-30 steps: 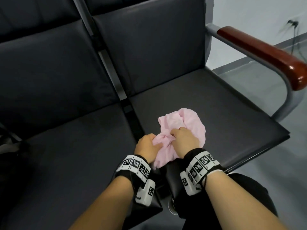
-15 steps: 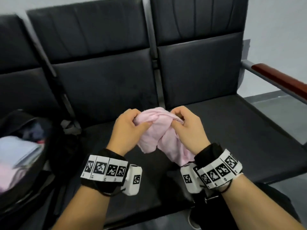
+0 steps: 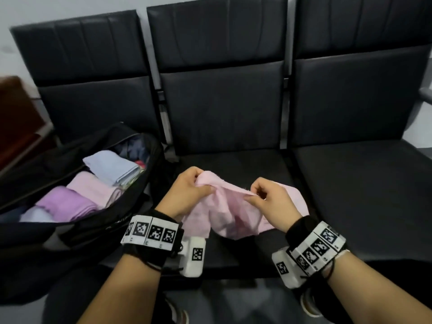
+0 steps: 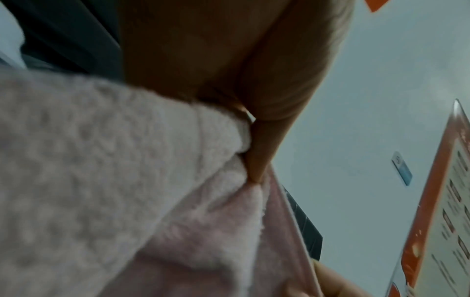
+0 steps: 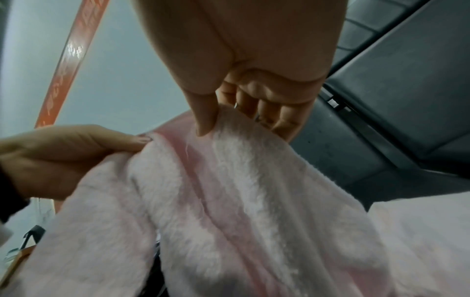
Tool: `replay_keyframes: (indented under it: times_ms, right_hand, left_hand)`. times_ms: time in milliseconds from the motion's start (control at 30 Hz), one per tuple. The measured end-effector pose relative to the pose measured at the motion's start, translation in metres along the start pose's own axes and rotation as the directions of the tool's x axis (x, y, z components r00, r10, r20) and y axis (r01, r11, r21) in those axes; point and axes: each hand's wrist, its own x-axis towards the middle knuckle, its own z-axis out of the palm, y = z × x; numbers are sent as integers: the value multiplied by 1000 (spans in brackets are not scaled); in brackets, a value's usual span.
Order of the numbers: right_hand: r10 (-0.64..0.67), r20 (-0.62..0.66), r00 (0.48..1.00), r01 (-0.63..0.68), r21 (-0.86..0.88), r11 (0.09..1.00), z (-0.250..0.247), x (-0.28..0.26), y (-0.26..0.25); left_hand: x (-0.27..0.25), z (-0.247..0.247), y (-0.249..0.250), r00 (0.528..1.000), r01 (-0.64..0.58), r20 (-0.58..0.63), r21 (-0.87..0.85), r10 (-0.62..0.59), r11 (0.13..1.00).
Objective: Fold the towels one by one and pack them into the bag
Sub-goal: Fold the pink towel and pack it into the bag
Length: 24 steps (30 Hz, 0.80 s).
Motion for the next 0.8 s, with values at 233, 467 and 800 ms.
replay_keyframes:
  times_ms: [233,467,800]
  right_hand:
    - [46,-60,997,-33,209,977,-23,-4,-22]
    - [-37,-91,995,54,193,980,-38,-3,-65]
    - [-12,-213,977,53,190,980,-59,0,-62]
  left_hand:
    - [-10,-7,-6,988,-98,112,-87,107,991]
    - [-18,8,-6,963,-261,66,468,261,844]
    - [-17,-26,-23,977,-155,-76,386,199,909]
